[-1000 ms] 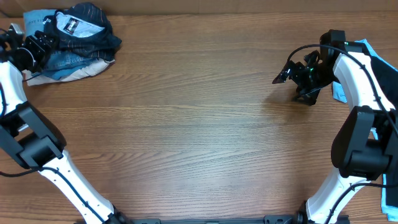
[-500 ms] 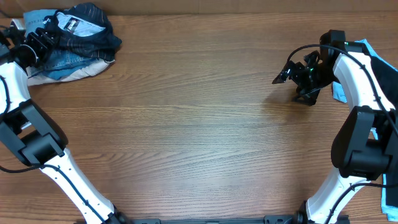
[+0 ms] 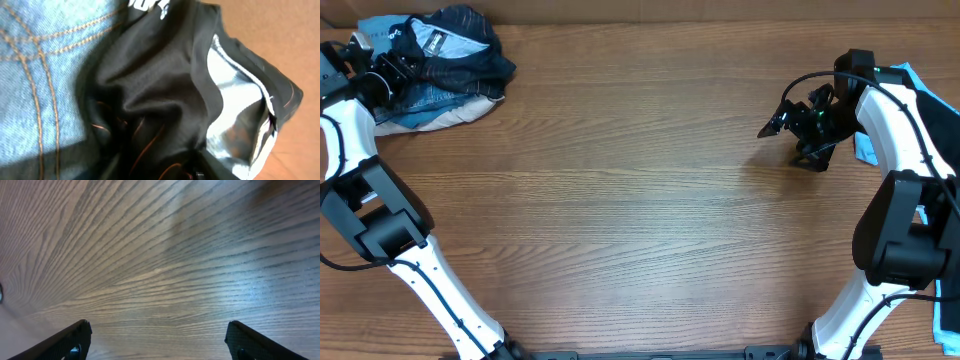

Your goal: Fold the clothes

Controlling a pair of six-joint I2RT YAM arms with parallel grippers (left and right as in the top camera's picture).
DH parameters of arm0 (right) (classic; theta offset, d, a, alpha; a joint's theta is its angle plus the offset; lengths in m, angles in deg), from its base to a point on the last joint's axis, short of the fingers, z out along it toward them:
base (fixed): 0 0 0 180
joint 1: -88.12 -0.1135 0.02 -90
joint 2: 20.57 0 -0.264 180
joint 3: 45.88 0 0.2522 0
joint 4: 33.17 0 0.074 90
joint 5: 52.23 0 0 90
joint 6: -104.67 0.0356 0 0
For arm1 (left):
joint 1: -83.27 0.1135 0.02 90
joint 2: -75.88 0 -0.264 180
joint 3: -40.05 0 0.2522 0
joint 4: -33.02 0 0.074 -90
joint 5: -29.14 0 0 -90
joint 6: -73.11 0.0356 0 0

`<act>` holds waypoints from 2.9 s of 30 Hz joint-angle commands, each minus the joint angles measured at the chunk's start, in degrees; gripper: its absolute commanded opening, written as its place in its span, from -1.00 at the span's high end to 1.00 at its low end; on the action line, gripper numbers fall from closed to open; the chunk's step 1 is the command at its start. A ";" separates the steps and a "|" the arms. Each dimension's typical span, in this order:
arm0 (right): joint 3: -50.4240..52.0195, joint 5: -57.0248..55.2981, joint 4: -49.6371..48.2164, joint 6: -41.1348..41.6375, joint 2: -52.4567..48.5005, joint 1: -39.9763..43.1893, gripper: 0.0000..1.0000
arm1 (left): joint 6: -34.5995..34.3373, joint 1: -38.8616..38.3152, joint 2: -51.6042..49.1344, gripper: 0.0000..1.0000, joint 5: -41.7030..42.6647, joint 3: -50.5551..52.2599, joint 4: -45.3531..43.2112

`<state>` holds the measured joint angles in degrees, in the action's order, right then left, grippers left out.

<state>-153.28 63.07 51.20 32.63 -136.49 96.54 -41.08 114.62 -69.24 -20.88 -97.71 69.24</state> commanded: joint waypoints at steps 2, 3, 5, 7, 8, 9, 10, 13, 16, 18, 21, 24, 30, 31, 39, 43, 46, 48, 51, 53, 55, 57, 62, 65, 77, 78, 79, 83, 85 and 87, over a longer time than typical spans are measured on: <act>-1.25 0.50 0.07 -0.22 0.20 -0.11 -0.80 | -0.11 0.20 -1.44 0.46 -2.08 -0.66 -2.36; -1.25 0.48 0.15 -0.24 0.20 -0.11 -0.80 | -0.09 0.37 -1.40 0.56 -1.62 -0.90 -2.75; -1.25 0.48 0.22 -0.24 0.20 -0.11 -0.80 | -0.04 0.63 -1.40 0.79 -0.46 -2.01 -2.82; -1.25 0.48 0.17 -0.22 0.20 -0.11 -0.80 | 0.04 0.72 -1.40 0.92 1.18 -3.58 -2.80; -1.25 0.48 0.13 -0.22 0.20 -0.11 -0.80 | 0.44 0.72 -1.40 0.92 1.92 -4.48 -2.78; -1.25 0.48 0.13 -0.22 0.20 -0.11 -0.80 | 0.44 0.72 -1.40 0.92 2.32 -5.60 -2.62; -1.25 0.48 0.13 -0.22 0.20 -0.11 -0.80 | 0.55 0.70 -1.38 0.92 2.58 -6.95 -2.16; -1.25 0.48 0.17 -0.24 0.20 -0.11 -0.80 | 1.11 0.42 -1.38 0.92 3.15 -11.04 -0.46; -1.25 0.48 0.17 -0.22 0.20 -0.11 -0.80 | 1.55 0.20 -1.38 0.92 3.06 -15.41 1.86; -1.25 0.48 0.17 -0.24 0.20 -0.11 -0.80 | 2.01 0.20 -1.38 0.92 2.47 -18.08 3.30; -1.25 0.48 0.20 -0.22 0.20 -0.11 -0.80 | 3.02 0.26 -1.38 0.92 -0.50 -20.74 5.79; -1.25 0.48 0.22 -0.24 0.20 -0.11 -0.80 | 5.62 0.35 -1.38 0.92 -3.41 -21.27 8.11; -1.25 0.46 0.20 -0.22 0.20 -0.11 -0.81 | 12.70 0.35 -1.38 0.90 -13.51 -21.22 13.86; -1.25 0.46 0.22 -0.22 0.20 -0.11 -0.80 | 13.46 0.37 -1.38 0.89 -15.43 -21.22 14.53; -1.25 0.48 0.66 -0.22 0.20 -0.11 -0.80 | 17.81 1.95 -1.49 0.85 -26.95 -19.78 16.59; -1.25 0.46 1.07 -0.24 0.20 -0.11 -0.80 | 17.90 3.21 -1.51 0.79 -29.44 -17.64 16.52; -1.25 0.46 1.29 -0.24 0.20 -0.11 -0.80 | 18.03 4.04 -1.51 0.71 -30.95 -15.74 16.39; -1.25 0.46 1.31 -0.24 0.20 -0.11 -0.80 | 18.05 4.46 -1.51 0.44 -31.39 -14.75 16.33; -1.25 0.46 1.29 -0.24 0.20 -0.11 -0.80 | 18.03 4.68 -1.51 -0.29 -31.36 -14.38 17.00; -1.25 0.46 1.31 -0.26 0.20 -0.11 -0.80 | 18.03 4.68 -1.49 -0.93 -31.19 -14.43 17.18; -1.25 0.48 1.31 -0.28 0.20 -0.11 -0.80 | 18.01 4.48 -1.44 -1.00 -30.38 -14.45 17.29; -1.25 0.48 1.38 -0.44 0.20 -0.11 -0.80 | 17.92 4.24 -1.36 -1.00 -28.48 -14.88 17.90; -1.25 0.46 1.73 -0.46 0.20 -0.11 -0.80 | 16.74 3.56 -0.55 -1.00 -23.74 -19.19 21.44; -1.25 0.46 1.68 -0.44 0.20 -0.11 -0.80 | 14.08 3.02 1.09 -1.00 -23.39 -22.95 24.06; -1.25 0.48 0.59 -0.44 0.20 -0.11 -0.80 | 1.07 -4.09 2.19 -0.84 -20.41 -26.45 31.87; -1.25 0.48 0.59 -0.44 0.20 -0.11 -0.81 | 0.44 -4.74 1.90 -0.82 -20.41 -26.45 31.67; -1.25 0.48 0.57 -0.44 0.20 -0.11 -0.80 | -0.59 -5.64 1.29 -0.80 -20.50 -26.40 31.41; -1.25 0.48 0.39 -0.44 0.20 -0.11 -0.80 | -5.53 -8.61 -0.63 -0.61 -20.68 -26.36 29.57; -1.25 0.46 0.42 -0.52 0.20 -0.11 -0.80 | -8.31 -9.51 -1.51 -0.55 -20.90 -26.36 28.70; -1.25 0.48 0.44 -1.62 0.20 -0.11 -0.80 | -10.01 -9.84 -2.10 -0.50 -21.11 -26.36 27.98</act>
<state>-153.28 63.05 51.77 32.52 -136.49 96.54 -45.36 104.85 -69.35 -42.32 -123.37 98.05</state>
